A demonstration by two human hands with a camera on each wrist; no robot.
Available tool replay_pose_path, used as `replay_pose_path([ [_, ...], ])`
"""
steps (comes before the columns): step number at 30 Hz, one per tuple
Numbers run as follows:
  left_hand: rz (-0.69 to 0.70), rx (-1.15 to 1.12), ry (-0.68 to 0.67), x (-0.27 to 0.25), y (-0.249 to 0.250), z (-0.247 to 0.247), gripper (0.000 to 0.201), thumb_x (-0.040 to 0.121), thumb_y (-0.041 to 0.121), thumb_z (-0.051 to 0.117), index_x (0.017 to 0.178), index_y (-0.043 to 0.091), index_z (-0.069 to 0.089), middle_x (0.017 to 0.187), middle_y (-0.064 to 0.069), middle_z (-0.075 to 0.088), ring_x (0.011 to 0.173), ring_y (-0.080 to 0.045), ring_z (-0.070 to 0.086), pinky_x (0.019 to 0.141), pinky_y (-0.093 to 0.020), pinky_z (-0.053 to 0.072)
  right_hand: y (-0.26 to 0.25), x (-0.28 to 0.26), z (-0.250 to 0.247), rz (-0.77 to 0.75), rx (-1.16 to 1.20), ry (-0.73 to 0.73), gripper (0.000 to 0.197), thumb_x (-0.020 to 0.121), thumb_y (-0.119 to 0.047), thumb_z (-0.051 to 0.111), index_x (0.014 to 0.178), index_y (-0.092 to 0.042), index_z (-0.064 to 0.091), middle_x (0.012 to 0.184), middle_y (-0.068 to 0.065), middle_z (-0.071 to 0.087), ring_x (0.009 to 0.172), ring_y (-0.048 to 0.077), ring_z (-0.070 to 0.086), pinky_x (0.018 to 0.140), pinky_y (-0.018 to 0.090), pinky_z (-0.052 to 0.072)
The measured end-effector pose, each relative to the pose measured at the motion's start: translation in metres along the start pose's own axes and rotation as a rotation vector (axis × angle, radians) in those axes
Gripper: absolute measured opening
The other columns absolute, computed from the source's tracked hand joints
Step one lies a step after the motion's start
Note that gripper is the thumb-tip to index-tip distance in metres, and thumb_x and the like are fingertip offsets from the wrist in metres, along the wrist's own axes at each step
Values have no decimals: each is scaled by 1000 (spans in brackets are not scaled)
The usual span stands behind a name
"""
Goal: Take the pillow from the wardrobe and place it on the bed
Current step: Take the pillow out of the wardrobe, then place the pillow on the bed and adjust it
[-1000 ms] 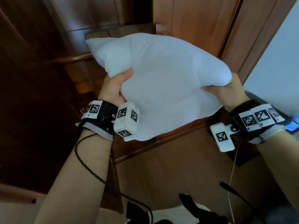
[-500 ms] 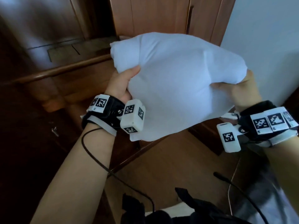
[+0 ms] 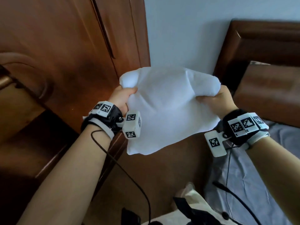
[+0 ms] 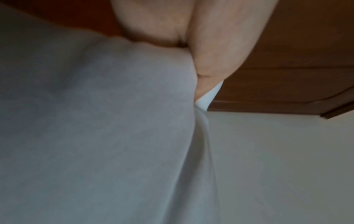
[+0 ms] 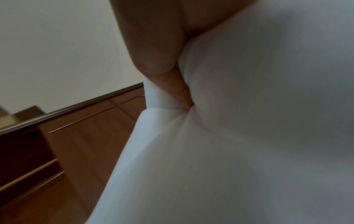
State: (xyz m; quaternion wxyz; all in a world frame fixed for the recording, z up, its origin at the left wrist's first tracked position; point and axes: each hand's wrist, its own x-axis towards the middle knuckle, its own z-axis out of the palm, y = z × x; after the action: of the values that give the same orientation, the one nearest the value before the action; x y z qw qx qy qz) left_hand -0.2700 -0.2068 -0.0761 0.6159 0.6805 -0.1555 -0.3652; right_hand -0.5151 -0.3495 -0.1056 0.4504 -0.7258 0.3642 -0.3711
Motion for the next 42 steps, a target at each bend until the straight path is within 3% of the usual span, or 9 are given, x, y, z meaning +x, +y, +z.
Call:
replay_pose_path([
  [6, -93, 61, -165, 76, -12, 142, 9, 89, 10, 62, 86, 16, 57, 83, -8, 65, 73, -24, 64, 82, -44, 54, 77, 36, -86, 187, -120, 138, 28, 76, 1, 70, 104, 2, 67, 102, 9, 64, 94, 20, 59, 82, 32, 44],
  [9, -111, 80, -256, 103, -16, 214, 9, 89, 9, 62, 97, 10, 61, 89, -11, 67, 77, -27, 65, 83, -45, 54, 104, 50, -134, 250, -137, 223, 31, 75, 2, 72, 106, 1, 66, 102, 7, 63, 94, 21, 59, 83, 34, 45],
  [13, -99, 149, -368, 129, -20, 302, 40, 87, 9, 64, 125, 1, 55, 106, -18, 67, 89, -31, 66, 89, -47, 54, 132, 62, -191, 315, -157, 328, 31, 74, 2, 73, 104, 0, 67, 101, 9, 64, 95, 22, 60, 83, 37, 47],
  [19, -98, 267, -517, 158, -36, 411, 33, 84, 12, 67, 116, 7, 59, 111, -17, 68, 96, -33, 68, 89, -48, 55, 174, 57, -243, 466, -163, 487, 33, 72, -5, 76, 104, -2, 67, 100, 6, 64, 95, 21, 60, 79, 32, 42],
  [22, -140, 301, -616, 168, -49, 457, 12, 87, 9, 65, 95, 14, 56, 91, -7, 66, 78, -23, 65, 80, -41, 56, 193, 49, -256, 525, -168, 601, 30, 74, -3, 74, 103, -1, 67, 100, 7, 64, 97, 22, 60, 82, 34, 44],
  [28, -163, 411, -879, 181, -77, 545, 8, 88, 8, 63, 89, 15, 58, 87, -6, 66, 80, -26, 65, 89, -46, 54, 214, 38, -272, 669, -172, 837, 29, 74, 1, 72, 103, 1, 66, 101, 6, 62, 94, 20, 58, 80, 31, 41],
  [32, -161, 481, -1049, 179, -96, 602, 14, 85, 12, 65, 98, 15, 61, 101, -12, 69, 102, -35, 67, 95, -51, 52, 227, 25, -286, 752, -181, 1003, 26, 74, 0, 72, 100, 1, 67, 98, 7, 63, 93, 19, 58, 80, 32, 41],
  [37, -196, 572, -1188, 156, -128, 662, 29, 86, 14, 65, 114, 8, 59, 98, -11, 69, 98, -33, 67, 93, -51, 53, 253, 0, -307, 852, -228, 1130, 27, 73, -2, 74, 99, 2, 68, 98, 8, 63, 93, 21, 59, 80, 33, 42],
  [42, -104, 655, -1264, 144, -173, 726, 24, 78, 20, 69, 99, 14, 61, 112, -16, 69, 103, -33, 67, 94, -53, 53, 306, -16, -332, 856, -308, 1249, 37, 70, -11, 78, 102, 3, 66, 103, 15, 67, 94, 21, 58, 80, 32, 42],
])
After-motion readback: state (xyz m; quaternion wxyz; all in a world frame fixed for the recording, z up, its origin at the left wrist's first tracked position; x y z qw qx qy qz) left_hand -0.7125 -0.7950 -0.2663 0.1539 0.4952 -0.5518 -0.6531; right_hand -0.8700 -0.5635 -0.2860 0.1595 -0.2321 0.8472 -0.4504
